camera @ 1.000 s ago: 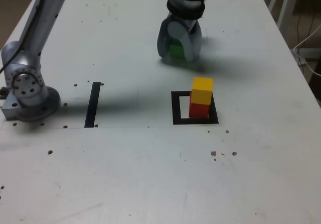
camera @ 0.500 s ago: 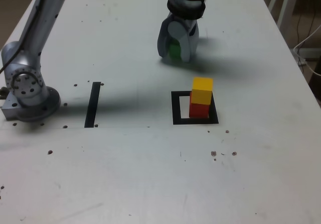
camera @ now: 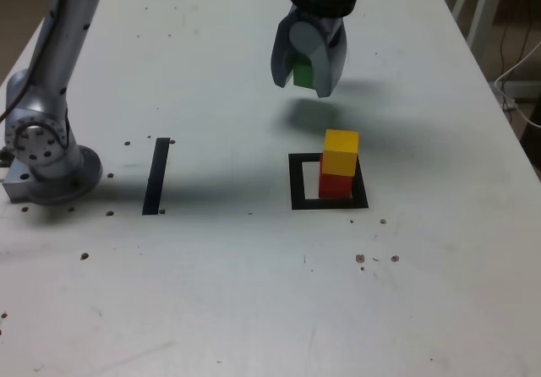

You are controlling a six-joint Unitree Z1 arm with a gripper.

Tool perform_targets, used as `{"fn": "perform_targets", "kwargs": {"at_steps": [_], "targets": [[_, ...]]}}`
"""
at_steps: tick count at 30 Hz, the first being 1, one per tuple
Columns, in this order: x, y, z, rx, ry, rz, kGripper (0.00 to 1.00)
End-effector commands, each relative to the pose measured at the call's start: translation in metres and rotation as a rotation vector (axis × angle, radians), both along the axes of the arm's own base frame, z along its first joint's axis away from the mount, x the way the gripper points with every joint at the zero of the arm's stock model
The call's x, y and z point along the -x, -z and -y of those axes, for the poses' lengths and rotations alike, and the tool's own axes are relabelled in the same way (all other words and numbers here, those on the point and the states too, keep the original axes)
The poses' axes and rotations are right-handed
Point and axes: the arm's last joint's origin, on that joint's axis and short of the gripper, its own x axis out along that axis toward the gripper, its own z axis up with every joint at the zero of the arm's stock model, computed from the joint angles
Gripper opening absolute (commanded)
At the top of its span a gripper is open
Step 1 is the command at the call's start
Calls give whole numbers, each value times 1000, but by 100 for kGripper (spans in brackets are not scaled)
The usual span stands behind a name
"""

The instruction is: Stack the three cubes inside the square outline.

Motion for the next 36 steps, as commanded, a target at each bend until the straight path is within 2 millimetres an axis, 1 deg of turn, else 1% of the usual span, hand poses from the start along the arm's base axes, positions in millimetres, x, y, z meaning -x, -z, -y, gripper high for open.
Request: {"fn": "perform_targets", "kwargs": {"at_steps": [1, 5, 10, 21, 30, 36], "targets": [[2, -12, 10, 3, -3, 15, 26], [2, -28, 30, 18, -23, 35, 26], [4, -41, 53, 14, -74, 64, 26], [6, -52, 93, 40, -167, 80, 26], [6, -63, 115, 60, -174, 75, 26], [6, -65, 127, 73, -178, 68, 26]]}}
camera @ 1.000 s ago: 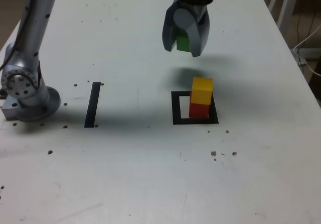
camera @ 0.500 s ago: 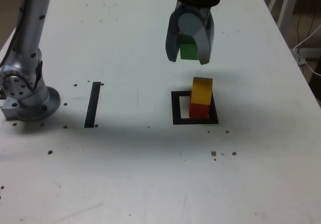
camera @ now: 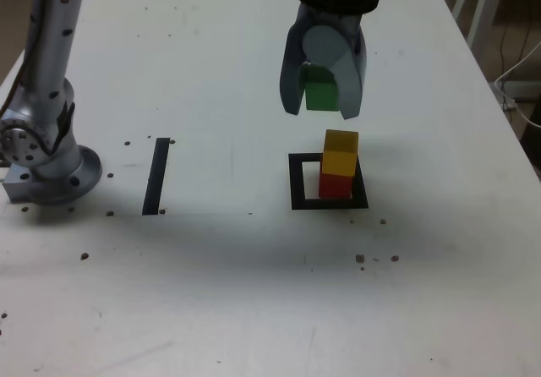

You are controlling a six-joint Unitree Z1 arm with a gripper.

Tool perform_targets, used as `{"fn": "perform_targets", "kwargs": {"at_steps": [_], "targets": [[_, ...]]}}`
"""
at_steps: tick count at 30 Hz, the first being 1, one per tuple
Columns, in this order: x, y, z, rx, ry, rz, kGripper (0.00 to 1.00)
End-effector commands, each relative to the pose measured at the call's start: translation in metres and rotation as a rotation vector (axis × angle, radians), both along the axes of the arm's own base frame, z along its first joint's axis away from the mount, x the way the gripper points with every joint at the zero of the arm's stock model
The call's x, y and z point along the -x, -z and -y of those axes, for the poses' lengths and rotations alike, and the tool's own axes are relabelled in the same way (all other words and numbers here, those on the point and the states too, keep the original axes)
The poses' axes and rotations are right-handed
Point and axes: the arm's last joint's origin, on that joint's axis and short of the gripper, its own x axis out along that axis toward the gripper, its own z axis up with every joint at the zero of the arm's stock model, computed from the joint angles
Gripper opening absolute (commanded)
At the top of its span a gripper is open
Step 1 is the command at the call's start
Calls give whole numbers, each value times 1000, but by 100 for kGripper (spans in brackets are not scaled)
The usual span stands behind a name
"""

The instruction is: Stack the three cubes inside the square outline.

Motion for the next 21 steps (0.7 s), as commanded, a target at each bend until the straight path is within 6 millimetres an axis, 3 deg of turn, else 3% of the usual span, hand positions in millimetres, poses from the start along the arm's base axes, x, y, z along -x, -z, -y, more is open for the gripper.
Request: {"fn": "perform_targets", "kwargs": {"at_steps": [1, 21], "targets": [[1, -2, 4, 5, 1, -1, 26], [-12, 15, 25, 31, -3, -34, 26]]}}
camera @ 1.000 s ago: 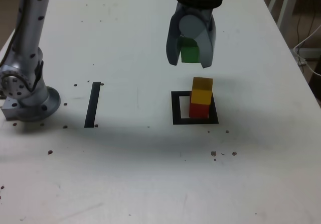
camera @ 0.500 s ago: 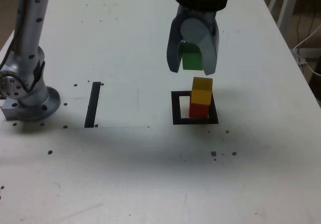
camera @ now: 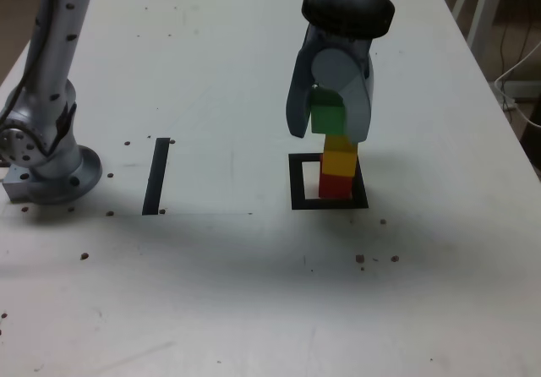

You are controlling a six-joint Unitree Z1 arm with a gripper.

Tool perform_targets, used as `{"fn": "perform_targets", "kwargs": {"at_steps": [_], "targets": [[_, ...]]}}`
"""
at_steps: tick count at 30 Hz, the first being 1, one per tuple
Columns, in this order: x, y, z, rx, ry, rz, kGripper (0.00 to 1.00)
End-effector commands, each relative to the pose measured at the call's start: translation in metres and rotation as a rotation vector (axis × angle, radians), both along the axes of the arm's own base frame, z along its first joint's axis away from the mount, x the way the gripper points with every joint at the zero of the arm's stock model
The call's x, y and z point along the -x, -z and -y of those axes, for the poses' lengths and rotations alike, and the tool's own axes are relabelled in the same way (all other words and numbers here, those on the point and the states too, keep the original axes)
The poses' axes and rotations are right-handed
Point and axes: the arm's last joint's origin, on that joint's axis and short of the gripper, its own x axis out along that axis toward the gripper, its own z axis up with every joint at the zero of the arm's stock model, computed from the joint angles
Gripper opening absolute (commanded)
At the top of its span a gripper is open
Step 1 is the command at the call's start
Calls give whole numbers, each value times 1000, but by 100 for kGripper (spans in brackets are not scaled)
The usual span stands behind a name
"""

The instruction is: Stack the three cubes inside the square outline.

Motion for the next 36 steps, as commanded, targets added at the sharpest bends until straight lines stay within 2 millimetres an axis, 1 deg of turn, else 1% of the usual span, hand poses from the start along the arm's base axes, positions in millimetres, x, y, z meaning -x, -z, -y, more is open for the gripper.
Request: {"fn": "perform_targets", "kwargs": {"at_steps": [1, 17, 18, 19, 21, 24, 25, 26, 27, 29, 36], "targets": [[-2, 2, 3, 2, 3, -2, 26], [-10, 9, 8, 11, 7, -6, 27], [-10, 10, 8, 10, 8, -5, 30], [-10, 10, 8, 10, 10, -5, 37], [-10, 11, 8, 10, 13, -5, 53], [-10, 11, 8, 10, 18, -7, 83], [-10, 12, 8, 9, 19, -8, 89], [-10, 12, 8, 8, 20, -8, 94], [-10, 12, 8, 8, 21, -8, 97], [-10, 12, 8, 6, 22, -8, 99], [-9, 11, 7, 1, 24, -5, 99]]}}
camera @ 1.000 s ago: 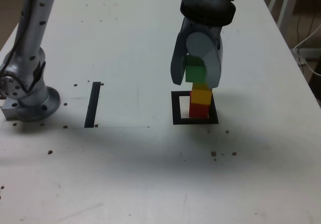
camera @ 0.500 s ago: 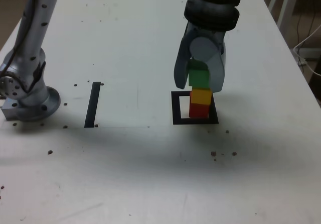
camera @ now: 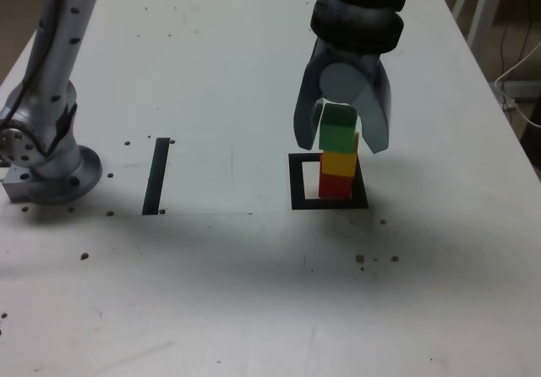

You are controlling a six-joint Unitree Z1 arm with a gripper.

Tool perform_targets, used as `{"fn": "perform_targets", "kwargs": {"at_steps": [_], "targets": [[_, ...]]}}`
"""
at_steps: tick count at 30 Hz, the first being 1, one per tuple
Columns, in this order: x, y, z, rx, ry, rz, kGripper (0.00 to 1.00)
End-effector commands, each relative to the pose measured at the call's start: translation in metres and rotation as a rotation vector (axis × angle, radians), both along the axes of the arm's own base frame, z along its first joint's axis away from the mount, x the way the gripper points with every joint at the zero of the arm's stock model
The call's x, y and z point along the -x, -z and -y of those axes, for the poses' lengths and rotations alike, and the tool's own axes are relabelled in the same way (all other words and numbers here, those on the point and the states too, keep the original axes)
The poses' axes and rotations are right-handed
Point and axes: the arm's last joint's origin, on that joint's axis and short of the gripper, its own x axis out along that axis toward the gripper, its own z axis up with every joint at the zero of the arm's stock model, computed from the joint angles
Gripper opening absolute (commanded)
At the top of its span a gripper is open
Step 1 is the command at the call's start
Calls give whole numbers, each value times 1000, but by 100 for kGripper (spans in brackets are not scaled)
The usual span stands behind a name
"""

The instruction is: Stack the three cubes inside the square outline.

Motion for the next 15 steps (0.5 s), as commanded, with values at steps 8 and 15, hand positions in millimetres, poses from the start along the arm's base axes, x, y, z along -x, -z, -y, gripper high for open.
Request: {"fn": "perform_targets", "kwargs": {"at_steps": [8, 15], "targets": [[12, -18, -4, -42, 6, 44, 99], [37, -34, -15, -79, -12, 57, 99]]}}
